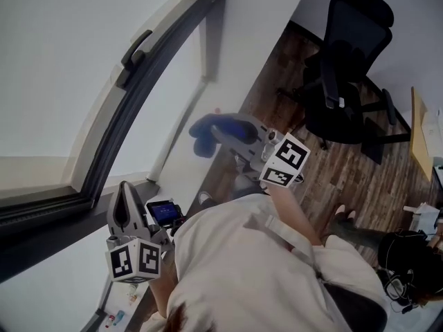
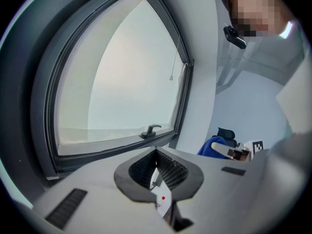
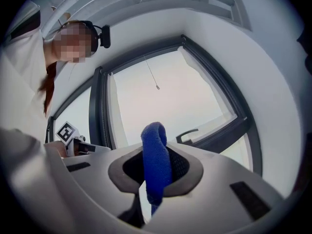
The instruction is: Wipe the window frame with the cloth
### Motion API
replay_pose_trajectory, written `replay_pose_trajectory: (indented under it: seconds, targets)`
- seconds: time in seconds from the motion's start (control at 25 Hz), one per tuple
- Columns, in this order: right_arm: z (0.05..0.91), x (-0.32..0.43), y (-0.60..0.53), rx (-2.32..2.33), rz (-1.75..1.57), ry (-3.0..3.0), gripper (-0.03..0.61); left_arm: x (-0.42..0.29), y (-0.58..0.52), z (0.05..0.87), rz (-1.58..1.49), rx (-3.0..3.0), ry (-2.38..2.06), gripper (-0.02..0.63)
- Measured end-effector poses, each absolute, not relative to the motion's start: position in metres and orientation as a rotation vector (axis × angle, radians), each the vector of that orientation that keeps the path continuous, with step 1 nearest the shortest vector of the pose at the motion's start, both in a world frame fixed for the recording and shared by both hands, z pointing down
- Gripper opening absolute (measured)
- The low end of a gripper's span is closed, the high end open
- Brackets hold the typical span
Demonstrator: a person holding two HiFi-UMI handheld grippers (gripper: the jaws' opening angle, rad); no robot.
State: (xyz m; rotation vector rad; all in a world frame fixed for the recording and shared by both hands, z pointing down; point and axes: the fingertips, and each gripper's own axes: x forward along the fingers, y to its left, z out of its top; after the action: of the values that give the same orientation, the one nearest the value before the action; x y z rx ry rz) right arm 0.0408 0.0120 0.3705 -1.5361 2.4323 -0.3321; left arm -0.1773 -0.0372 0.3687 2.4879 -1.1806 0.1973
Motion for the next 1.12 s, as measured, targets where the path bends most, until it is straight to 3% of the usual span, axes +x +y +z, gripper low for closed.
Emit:
replay_pose_trajectory:
  seconds: [0.52,0.76,1.12]
  targets:
    - [0.369,0.213,0.002,-1.618,-0.34,2.656,0.044,-0.012,-0.024,0.353,0.09,2.411,-1.334,0.005]
    - [0.359,0.255,0.001,-1.48,-0.342,2.727,0.044,-0.002,-0.015,0.347,0.084,2.318,-1.527,0.005]
    - [0.38,0.256,-0.004,-1.446,-0.357,2.864,0.044,-0.027,0.012,0.35,0.125,2.194,-1.711,0.005]
